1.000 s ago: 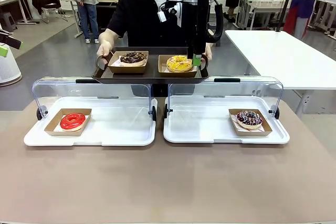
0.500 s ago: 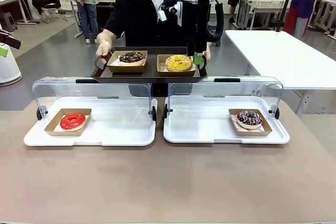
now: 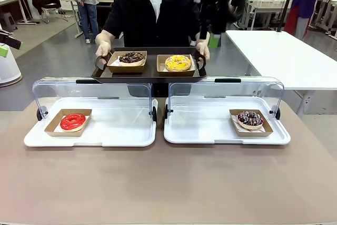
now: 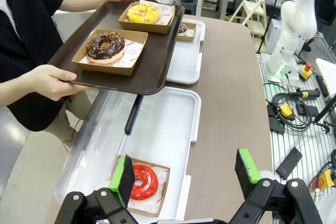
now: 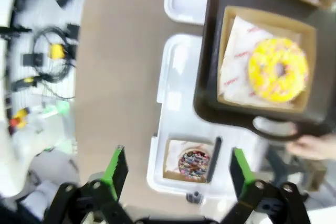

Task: Provide the desired donut to the person.
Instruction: Place the picked Paper togo box onto the Handle tray extended by the person.

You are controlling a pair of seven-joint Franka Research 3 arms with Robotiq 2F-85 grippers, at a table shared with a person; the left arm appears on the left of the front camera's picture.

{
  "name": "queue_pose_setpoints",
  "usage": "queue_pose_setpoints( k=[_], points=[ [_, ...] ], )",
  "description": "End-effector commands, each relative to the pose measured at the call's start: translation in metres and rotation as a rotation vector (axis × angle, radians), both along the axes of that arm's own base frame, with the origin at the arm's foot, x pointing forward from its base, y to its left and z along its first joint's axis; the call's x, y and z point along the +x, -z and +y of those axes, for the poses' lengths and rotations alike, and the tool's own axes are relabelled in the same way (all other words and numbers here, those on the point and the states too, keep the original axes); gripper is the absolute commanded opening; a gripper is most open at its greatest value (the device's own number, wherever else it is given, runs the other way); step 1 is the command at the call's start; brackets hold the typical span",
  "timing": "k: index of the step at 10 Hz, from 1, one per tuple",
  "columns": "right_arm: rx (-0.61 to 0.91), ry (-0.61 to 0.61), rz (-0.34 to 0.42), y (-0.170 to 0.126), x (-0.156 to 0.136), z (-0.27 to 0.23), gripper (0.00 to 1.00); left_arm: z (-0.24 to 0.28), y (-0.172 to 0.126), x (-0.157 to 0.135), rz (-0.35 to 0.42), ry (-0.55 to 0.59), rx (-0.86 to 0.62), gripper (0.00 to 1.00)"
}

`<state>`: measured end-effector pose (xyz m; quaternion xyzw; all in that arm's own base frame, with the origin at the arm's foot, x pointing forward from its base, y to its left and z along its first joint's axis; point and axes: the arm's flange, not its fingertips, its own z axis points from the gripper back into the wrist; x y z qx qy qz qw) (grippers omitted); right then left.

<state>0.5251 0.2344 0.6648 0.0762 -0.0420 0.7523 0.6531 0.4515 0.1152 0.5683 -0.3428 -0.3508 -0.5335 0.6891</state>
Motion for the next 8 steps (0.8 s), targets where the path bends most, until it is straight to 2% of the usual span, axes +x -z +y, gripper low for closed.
queue_pose_setpoints(
  k=[1,5,7,8],
  points=[
    [0.151,0.038,0.004,0.005,-0.02,-0.062,1.0,0.0,-0.001,-0.002,0.007,-0.006,-0.002,1.0],
    [0.252,0.087,0.018,0.021,-0.033,-0.139,1.0,0.0,-0.001,-0.002,0.007,-0.006,-0.002,1.0],
    [0.271,0.113,0.036,0.032,-0.035,-0.154,1.0,0.0,-0.001,-0.002,0.007,-0.006,-0.002,1.0],
    [0.224,0.141,0.021,0.035,-0.038,-0.154,1.0,0.0,-0.001,-0.002,0.007,-0.006,-0.002,1.0]
  ],
)
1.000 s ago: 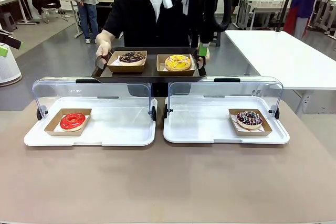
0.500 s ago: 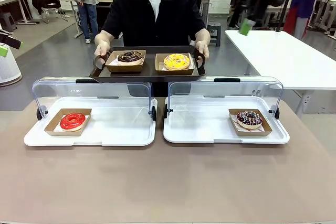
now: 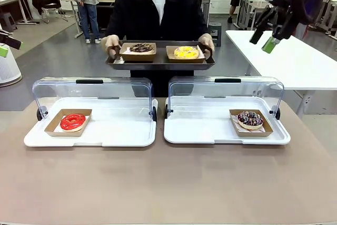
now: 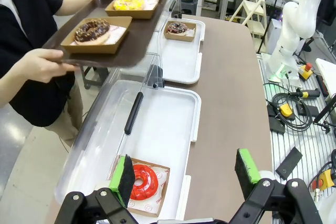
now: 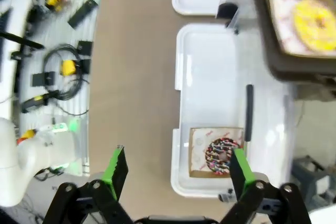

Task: Provide the desired donut to the person.
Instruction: Place the picked Paper togo box onto the Handle tray extended by the person.

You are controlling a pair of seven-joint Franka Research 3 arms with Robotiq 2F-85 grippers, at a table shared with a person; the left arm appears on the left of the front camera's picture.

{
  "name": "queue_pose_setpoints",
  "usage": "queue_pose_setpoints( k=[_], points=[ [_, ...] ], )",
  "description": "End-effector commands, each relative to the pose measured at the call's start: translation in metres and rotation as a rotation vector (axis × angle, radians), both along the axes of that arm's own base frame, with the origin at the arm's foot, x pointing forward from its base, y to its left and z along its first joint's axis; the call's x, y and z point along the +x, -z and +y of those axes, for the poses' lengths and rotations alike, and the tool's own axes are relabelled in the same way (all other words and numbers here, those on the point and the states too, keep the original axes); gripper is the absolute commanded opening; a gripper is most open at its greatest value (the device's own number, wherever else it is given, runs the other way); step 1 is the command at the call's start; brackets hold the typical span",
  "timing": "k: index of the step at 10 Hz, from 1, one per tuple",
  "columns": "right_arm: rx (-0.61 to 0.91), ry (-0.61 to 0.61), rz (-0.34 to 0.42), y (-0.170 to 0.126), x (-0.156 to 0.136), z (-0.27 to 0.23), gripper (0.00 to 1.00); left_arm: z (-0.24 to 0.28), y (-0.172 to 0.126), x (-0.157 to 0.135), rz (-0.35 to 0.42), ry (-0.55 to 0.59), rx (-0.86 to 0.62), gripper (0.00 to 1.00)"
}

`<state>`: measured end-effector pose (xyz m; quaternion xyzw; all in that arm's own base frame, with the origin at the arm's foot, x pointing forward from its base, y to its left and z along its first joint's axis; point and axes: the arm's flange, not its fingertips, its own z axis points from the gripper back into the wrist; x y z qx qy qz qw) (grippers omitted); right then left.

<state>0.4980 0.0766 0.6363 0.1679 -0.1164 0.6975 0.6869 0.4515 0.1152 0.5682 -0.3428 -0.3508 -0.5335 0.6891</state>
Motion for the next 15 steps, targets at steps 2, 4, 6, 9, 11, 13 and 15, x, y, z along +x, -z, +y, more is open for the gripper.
queue_pose_setpoints(
  k=[2,4,6,9,11,13,15],
  points=[
    [0.0,-0.008,-0.002,-0.006,0.003,0.002,1.0,0.0,-0.001,-0.002,0.007,-0.006,-0.002,1.0],
    [0.0,-0.008,-0.002,-0.006,0.003,0.002,1.0,0.0,-0.001,-0.002,0.007,-0.006,-0.002,1.0],
    [0.0,-0.008,-0.002,-0.006,0.003,0.002,1.0,0.0,-0.001,-0.002,0.007,-0.006,-0.002,1.0],
    [0.335,0.009,-0.032,-0.025,0.011,-0.051,1.0,0.0,-0.001,-0.002,0.007,-0.006,-0.002,1.0],
    [0.531,0.173,-0.04,-0.013,0.029,-0.114,1.0,0.0,-0.001,-0.002,0.007,-0.006,-0.002,1.0],
    [0.592,0.297,-0.057,0.023,0.036,-0.179,1.0,0.0,-0.001,-0.002,0.007,-0.006,-0.002,1.0],
    [0.612,0.28,-0.094,0.05,0.024,-0.215,1.0,0.0,-0.001,-0.002,0.007,-0.006,-0.002,1.0]
  ],
)
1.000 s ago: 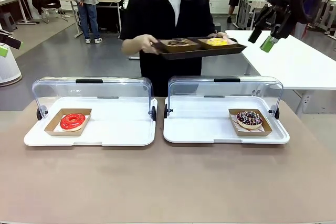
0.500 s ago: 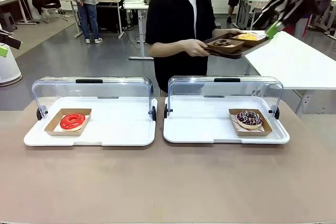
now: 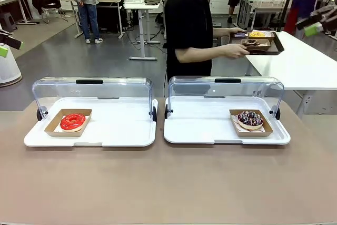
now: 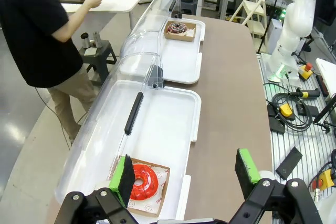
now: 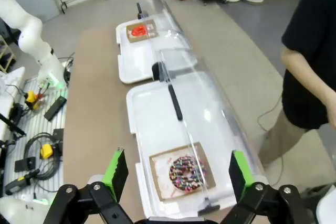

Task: Provide the desired donut to the person.
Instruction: Place the picked Paper togo box onto the Handle tray extended by the person.

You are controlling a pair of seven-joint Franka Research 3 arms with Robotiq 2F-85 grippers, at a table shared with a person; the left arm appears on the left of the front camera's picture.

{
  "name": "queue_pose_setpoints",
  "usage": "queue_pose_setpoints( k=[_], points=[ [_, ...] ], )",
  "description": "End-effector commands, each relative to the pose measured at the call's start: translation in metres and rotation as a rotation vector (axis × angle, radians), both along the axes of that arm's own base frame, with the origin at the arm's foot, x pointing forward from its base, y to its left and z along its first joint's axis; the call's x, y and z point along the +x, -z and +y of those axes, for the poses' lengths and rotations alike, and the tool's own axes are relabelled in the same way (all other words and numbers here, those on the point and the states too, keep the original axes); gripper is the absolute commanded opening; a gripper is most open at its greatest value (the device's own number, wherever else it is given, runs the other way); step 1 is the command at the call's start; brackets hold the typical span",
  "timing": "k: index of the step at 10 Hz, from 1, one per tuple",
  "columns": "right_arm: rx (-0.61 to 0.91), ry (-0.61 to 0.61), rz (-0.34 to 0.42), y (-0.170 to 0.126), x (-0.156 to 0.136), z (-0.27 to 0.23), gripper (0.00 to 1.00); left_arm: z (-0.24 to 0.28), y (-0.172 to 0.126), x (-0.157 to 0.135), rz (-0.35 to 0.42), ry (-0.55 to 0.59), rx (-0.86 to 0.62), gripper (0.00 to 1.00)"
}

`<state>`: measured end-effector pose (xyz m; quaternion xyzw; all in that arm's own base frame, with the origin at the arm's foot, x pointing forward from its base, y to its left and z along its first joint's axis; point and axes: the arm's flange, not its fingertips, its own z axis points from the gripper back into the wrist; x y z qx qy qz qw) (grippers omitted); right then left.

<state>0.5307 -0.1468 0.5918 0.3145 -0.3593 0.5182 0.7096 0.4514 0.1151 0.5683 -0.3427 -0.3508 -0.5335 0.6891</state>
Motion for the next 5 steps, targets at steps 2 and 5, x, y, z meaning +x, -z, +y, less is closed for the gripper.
queue_pose_setpoints(
  k=[2,5],
  points=[
    [0.038,-0.039,-0.045,0.025,-0.025,-0.016,1.0,0.0,-0.001,-0.002,0.007,-0.006,-0.002,1.0],
    [0.033,-0.153,-0.08,0.04,-0.059,-0.032,1.0,0.0,-0.001,-0.002,0.007,-0.006,-0.002,1.0]
  ],
)
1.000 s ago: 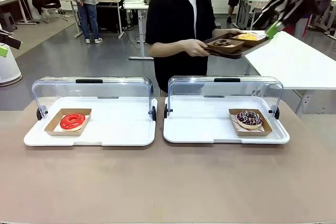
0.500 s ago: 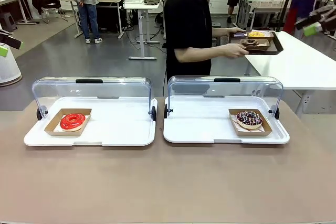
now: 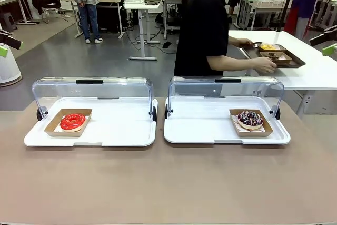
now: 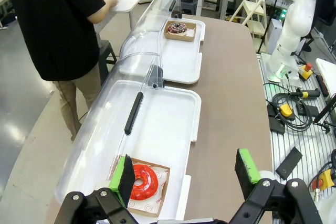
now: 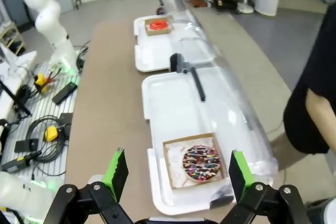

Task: Provide the desired donut to the person.
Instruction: Place the picked Paper togo box onto the Handle tray extended by the person.

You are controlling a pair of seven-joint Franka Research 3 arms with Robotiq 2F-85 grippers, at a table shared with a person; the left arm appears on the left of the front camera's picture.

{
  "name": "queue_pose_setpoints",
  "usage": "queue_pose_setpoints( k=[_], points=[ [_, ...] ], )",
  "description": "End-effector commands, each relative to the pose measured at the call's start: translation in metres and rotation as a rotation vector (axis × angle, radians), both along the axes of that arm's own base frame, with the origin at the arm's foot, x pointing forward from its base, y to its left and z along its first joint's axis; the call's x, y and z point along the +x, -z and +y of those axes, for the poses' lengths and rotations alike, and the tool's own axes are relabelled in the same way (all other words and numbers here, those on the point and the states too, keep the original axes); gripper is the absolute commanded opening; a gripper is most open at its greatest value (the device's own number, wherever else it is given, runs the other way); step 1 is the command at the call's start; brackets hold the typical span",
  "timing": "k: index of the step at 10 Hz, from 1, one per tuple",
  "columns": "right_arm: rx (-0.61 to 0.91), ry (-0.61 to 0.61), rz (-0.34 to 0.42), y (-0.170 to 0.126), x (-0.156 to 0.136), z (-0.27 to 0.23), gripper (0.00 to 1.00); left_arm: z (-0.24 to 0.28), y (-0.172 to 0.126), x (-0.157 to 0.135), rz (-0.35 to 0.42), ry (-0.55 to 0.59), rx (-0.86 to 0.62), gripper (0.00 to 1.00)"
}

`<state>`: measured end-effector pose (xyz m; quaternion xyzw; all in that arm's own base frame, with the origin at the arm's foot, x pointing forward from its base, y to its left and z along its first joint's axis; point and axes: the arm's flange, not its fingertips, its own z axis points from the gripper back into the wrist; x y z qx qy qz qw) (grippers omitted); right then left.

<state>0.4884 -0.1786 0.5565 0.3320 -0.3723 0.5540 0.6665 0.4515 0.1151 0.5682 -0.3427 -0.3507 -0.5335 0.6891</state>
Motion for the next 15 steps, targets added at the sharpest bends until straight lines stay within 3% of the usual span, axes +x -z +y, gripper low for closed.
queue_pose_setpoints(
  k=[1,5,15],
  points=[
    [-0.015,-0.073,-0.037,0.006,-0.025,-0.002,1.0,0.0,-0.001,-0.002,0.007,-0.006,-0.002,1.0],
    [-0.045,-0.1,-0.035,-0.011,-0.026,0.008,1.0,0.0,-0.001,-0.002,0.007,-0.006,-0.002,1.0],
    [-0.023,-0.093,-0.029,-0.002,-0.027,-0.003,1.0,0.0,-0.001,-0.002,0.007,-0.006,-0.002,1.0]
  ],
)
